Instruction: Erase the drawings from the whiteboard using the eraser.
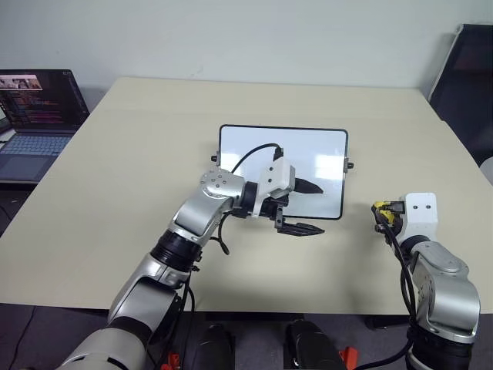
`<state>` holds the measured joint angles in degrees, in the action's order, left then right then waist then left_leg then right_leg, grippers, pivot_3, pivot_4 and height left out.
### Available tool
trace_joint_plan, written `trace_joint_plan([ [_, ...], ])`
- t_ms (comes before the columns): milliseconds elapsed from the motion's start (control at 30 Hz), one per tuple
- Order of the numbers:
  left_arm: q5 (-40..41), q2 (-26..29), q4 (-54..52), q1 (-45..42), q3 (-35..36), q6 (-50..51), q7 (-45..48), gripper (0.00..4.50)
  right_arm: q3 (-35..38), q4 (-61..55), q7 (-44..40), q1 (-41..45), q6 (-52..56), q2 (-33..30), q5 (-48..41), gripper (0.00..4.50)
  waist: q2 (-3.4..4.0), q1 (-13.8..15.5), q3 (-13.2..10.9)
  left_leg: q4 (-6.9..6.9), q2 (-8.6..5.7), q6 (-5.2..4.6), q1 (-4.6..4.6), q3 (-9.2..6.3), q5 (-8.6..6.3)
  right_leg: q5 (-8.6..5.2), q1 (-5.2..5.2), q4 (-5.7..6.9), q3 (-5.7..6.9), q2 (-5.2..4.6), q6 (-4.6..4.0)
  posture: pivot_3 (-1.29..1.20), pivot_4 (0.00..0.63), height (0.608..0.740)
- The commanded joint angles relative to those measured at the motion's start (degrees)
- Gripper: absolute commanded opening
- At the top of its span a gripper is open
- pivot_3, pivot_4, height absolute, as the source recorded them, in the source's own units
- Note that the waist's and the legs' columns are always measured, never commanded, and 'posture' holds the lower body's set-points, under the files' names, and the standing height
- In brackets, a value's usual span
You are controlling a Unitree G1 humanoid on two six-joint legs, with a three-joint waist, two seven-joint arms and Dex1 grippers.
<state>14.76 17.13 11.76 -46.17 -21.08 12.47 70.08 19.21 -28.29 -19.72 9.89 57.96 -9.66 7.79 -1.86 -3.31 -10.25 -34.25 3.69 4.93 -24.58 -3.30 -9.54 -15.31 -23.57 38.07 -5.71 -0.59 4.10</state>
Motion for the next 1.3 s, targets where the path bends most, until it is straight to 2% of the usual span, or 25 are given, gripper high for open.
trace_joint_plan([
  [33,-1.42,-2.89,3.16,-3.2,-0.53,-2.51,0.39,4.5,2.04,4.96,1.5,3.0,-4.64,-2.29,-2.65,1.14,0.03,0.0,-0.01,0.0,-0.01,0.0,0.0,0.0,0.0,0.0,0.0,-0.01,0.0,0.0,0.01,0.0,0.15,0.74],
  [300,-2.32,-4.14,1.88,-2.52,-0.25,-1.5,0.85,4.5,2.78,18.91,4.31,8.32,-11.46,-6.33,-6.51,1.14,0.16,0.01,-0.06,0.03,-0.02,-0.01,0.0,-0.01,0.0,0.02,0.02,-0.01,-0.01,0.0,0.04,0.0,0.15,0.74],
  [467,-2.33,-4.29,0.62,-1.82,-0.16,-0.53,0.23,4.5,3.17,21.63,5.72,9.06,-12.94,-7.49,-8.75,2.74,0.2,0.01,-0.08,0.04,-0.02,-0.01,0.0,-0.01,0.0,0.01,0.02,-0.01,-0.02,0.0,0.05,0.0,0.15,0.74],
  [533,-2.31,-4.16,0.09,-1.52,-0.1,-0.21,0.2,4.5,2.86,21.83,5.85,8.94,-13.19,-7.9,-9.4,3.59,0.23,0.01,-0.08,0.03,-0.03,-0.01,0.0,-0.01,0.0,0.01,0.02,0.0,-0.02,0.0,0.06,0.0,0.15,0.74],
  [633,-2.47,-3.82,-0.35,-1.05,0.45,-0.07,-0.56,4.5,3.23,21.14,6.25,8.88,-13.54,-8.18,-10.95,4.46,0.24,0.0,-0.07,0.03,-0.02,-0.01,0.0,-0.01,0.0,0.01,0.02,0.0,-0.02,0.0,0.06,0.0,0.15,0.74],
  [700,-2.34,-3.38,-0.98,-0.61,1.68,0.13,-2.05,4.5,3.27,18.2,6.49,8.36,-13.58,-8.21,-11.98,4.46,0.28,-0.02,-0.07,0.03,-0.02,-0.01,0.01,-0.01,0.0,0.01,0.03,0.01,-0.02,0.0,0.06,0.0,0.15,0.74],
  [833,-0.94,0.48,-5.55,3.63,8.93,2.79,-8.99,4.5,1.33,3.89,5.62,4.3,-12.09,-6.75,-15.6,4.46,0.52,-0.3,-0.14,0.05,-0.01,-0.01,0.01,-0.02,0.0,0.01,0.02,0.02,-0.04,0.02,0.06,0.0,0.15,0.74],
  [1000,1.97,6.16,-18.95,16.97,22.5,12.52,-21.8,4.5,-3.81,-8.35,8.93,-6.85,-15.32,-1.19,-15.42,4.46,0.57,-0.52,-0.11,0.22,0.07,-0.01,0.11,-0.16,-0.01,-0.04,0.05,0.04,0.04,0.09,0.01,0.0,0.15,0.74],
  [1067,2.37,6.78,-24.93,23.64,26.98,14.87,-26.9,4.5,-6.03,-8.07,10.85,-11.29,-22.09,0.04,-12.23,4.46,0.58,-0.35,-0.11,0.25,0.06,-0.01,0.12,-0.14,-0.01,-0.06,0.06,0.03,0.04,0.06,0.0,0.0,0.15,0.74],
  [1167,0.93,3.22,-29.84,32.35,33.2,14.6,-37.63,4.5,-7.5,-3.51,13.46,-15.76,-33.84,3.2,-10.39,4.46,0.51,0.06,-0.12,0.17,-0.01,0.01,0.14,0.0,-0.01,-0.07,0.14,-0.08,0.01,-0.1,0.03,0.0,0.15,0.74],
  [1300,-4.65,-0.4,-31.45,40.42,34.62,10.65,-47.9,4.5,-7.05,1.58,10.61,-19.25,-43.56,4.12,-13.41,4.46,0.42,0.52,-0.08,-0.11,-0.03,0.02,0.28,0.03,-0.01,-0.13,0.38,-0.1,0.01,-0.13,-0.26,0.0,0.15,0.74],
])
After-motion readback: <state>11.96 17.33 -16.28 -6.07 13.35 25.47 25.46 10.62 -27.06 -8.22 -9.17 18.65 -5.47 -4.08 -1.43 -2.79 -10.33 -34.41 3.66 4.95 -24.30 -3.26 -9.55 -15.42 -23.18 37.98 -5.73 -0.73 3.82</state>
